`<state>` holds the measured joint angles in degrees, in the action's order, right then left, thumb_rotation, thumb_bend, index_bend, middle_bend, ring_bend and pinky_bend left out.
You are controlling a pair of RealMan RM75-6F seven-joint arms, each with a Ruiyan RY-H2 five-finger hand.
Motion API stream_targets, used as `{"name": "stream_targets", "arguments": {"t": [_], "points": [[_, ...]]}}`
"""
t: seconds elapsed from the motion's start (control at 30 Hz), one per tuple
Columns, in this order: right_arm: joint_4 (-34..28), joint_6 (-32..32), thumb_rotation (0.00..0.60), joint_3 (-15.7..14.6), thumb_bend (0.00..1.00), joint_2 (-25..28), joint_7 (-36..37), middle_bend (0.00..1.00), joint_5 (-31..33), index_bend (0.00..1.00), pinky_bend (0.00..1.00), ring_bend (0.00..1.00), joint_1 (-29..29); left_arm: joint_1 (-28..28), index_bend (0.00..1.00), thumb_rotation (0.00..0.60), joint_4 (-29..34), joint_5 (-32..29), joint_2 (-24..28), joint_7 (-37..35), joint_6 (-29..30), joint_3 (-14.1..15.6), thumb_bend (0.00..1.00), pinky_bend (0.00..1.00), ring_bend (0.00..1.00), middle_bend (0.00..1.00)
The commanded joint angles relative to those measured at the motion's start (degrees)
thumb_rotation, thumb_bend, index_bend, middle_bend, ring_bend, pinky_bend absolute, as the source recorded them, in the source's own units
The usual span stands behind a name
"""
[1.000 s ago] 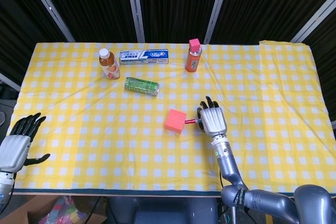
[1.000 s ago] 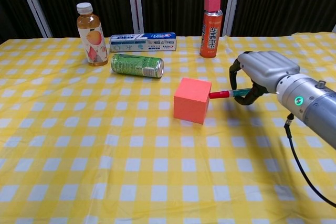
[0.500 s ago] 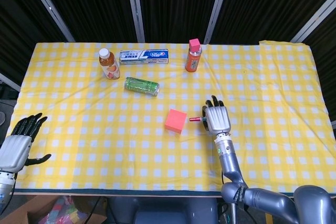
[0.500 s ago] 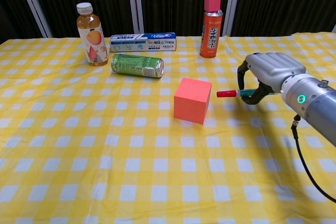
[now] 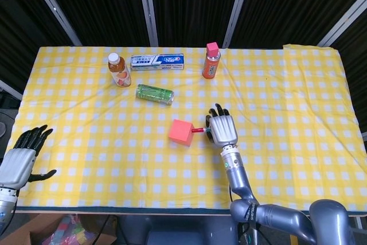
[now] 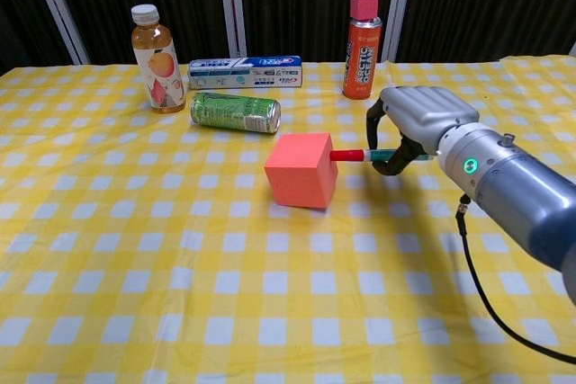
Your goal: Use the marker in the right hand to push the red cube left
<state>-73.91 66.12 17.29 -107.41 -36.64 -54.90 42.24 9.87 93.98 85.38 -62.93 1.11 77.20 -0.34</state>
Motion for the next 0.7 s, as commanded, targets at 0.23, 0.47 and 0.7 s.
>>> {"name": "stream_targets", "arguments": {"t": [0.23,0.47,0.7], "points": [[0.58,-0.40,0.600,-0.43,0.41,-2.05,-0.44,0.29,-0.16,0.67,0.23,0.12,0.88,0.07,0.01,0.600,0.11,-0.05,0.08,-0.19,-0.23,0.10,0.00,0.06,0.00,0.00],[1.59,-0.49,0.600,-0.06,0.41,-2.70,-0.53,0.29,-0.04,0.67,0.23,0.12,1.29,0.10,0.01,0.600,0.20,-0.20,0.17,-0.41,-0.34,0.09,0.00,0.06,0.00,0.00],[1.80,0.52,0.600,-0.33,0.41,-2.68,-1.68,0.29,-0.48,0.67,0.23,0.12,1.25,0.10,0.01,0.600,0.21,-0.30,0.23,-0.62,-0.36,0.08,0.00,0.06,0.00,0.00]]}}
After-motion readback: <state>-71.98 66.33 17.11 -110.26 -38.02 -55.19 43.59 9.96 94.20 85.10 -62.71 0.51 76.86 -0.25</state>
